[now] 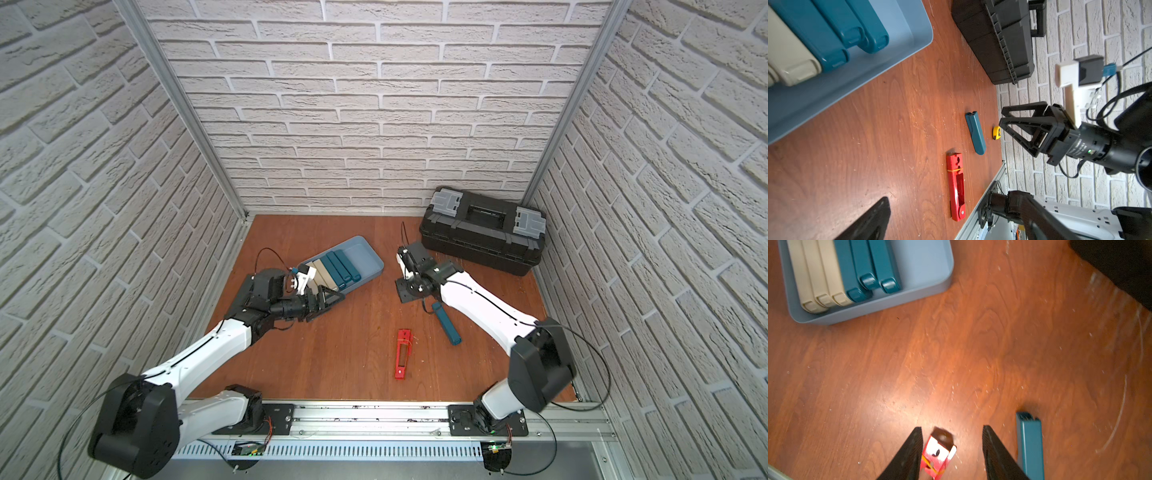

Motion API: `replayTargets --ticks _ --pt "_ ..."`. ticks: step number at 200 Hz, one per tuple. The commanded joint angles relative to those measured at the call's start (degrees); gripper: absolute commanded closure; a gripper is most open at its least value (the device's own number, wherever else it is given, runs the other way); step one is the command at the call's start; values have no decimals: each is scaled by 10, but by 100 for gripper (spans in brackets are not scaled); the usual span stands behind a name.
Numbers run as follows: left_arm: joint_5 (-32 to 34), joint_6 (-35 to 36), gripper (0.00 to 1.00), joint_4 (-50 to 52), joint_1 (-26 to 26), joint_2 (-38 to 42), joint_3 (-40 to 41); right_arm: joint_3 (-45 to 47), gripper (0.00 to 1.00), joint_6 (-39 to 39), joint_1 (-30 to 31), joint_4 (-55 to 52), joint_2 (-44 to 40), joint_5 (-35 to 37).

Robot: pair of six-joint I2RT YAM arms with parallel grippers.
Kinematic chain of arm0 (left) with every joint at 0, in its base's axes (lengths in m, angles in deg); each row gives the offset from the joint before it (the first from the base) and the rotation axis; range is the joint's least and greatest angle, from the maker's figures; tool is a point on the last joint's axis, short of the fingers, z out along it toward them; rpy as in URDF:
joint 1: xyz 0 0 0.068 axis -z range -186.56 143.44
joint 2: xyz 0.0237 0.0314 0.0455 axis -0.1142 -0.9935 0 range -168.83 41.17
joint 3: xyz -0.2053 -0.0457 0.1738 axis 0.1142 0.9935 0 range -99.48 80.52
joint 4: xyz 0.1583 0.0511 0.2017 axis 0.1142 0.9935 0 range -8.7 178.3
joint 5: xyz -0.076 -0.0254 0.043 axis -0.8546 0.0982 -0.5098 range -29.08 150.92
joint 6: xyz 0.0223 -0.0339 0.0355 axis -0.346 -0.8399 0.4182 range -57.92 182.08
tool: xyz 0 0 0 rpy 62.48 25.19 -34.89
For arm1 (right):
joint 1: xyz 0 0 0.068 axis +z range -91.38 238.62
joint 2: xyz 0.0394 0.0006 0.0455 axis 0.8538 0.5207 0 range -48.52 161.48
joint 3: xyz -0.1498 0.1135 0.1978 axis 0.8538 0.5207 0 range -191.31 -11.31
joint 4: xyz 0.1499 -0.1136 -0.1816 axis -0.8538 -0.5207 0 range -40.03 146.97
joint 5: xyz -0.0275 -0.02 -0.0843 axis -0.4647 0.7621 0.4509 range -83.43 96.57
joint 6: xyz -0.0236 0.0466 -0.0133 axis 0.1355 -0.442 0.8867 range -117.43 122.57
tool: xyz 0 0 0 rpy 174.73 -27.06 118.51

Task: Put the pruning pliers into the storage box
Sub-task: Pick up the pruning pliers from the center of the board.

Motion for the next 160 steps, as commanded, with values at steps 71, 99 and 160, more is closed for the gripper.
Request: replayTargets --ticks 71,99,160 --pt "62 -13 2 -87 103 10 35 126 51 -130 6 -124 -128 171" --pt "99 -37 2 -142 144 -26 39 152 51 -134 -8 -140 -140 159" --pt "131 -32 2 -132 196 -77 -6 234 51 -164 -21 -90 -152 119"
